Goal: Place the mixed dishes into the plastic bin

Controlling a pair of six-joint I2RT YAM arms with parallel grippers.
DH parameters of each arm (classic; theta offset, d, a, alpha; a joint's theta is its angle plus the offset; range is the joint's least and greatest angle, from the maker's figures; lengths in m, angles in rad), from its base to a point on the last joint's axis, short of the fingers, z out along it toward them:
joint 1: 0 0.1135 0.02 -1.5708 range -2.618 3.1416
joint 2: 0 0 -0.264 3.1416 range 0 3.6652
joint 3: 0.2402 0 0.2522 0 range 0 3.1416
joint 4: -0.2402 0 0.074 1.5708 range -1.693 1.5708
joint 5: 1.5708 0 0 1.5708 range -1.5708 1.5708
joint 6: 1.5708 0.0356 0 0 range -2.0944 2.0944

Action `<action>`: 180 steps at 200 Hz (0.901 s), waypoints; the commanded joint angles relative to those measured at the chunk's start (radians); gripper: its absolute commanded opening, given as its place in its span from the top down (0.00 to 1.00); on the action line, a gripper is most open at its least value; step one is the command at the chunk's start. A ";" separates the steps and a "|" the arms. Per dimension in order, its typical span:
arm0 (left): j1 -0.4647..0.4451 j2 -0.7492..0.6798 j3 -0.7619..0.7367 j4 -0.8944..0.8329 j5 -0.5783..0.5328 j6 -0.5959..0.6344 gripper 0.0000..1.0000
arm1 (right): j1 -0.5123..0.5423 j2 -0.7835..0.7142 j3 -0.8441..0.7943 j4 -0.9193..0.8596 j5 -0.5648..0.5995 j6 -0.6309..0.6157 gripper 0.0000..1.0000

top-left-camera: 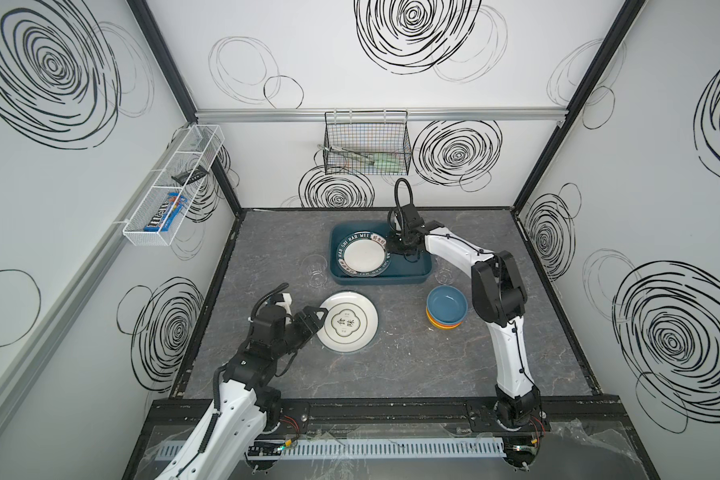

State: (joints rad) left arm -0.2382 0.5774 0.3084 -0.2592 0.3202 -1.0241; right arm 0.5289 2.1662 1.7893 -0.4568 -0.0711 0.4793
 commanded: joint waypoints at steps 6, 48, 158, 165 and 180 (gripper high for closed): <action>0.012 0.010 0.031 -0.041 -0.046 0.032 0.26 | 0.029 -0.154 -0.073 -0.013 -0.003 -0.037 0.63; 0.016 0.020 0.033 -0.074 -0.070 0.048 0.26 | 0.079 -0.345 -0.247 0.026 -0.094 -0.065 0.64; 0.019 0.108 -0.026 0.014 -0.048 0.064 0.25 | 0.298 -0.523 -0.577 0.086 -0.127 -0.039 0.61; 0.020 0.110 -0.030 0.019 -0.049 0.064 0.25 | 0.307 -0.514 -0.585 0.090 -0.125 -0.034 0.61; 0.019 0.114 -0.038 0.030 -0.047 0.064 0.25 | 0.322 -0.489 -0.594 0.098 -0.119 -0.024 0.60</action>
State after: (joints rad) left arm -0.2268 0.6849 0.2890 -0.2893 0.2691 -0.9688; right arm 0.8330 1.6531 1.2144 -0.3862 -0.2043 0.4328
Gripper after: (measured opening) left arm 0.751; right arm 0.391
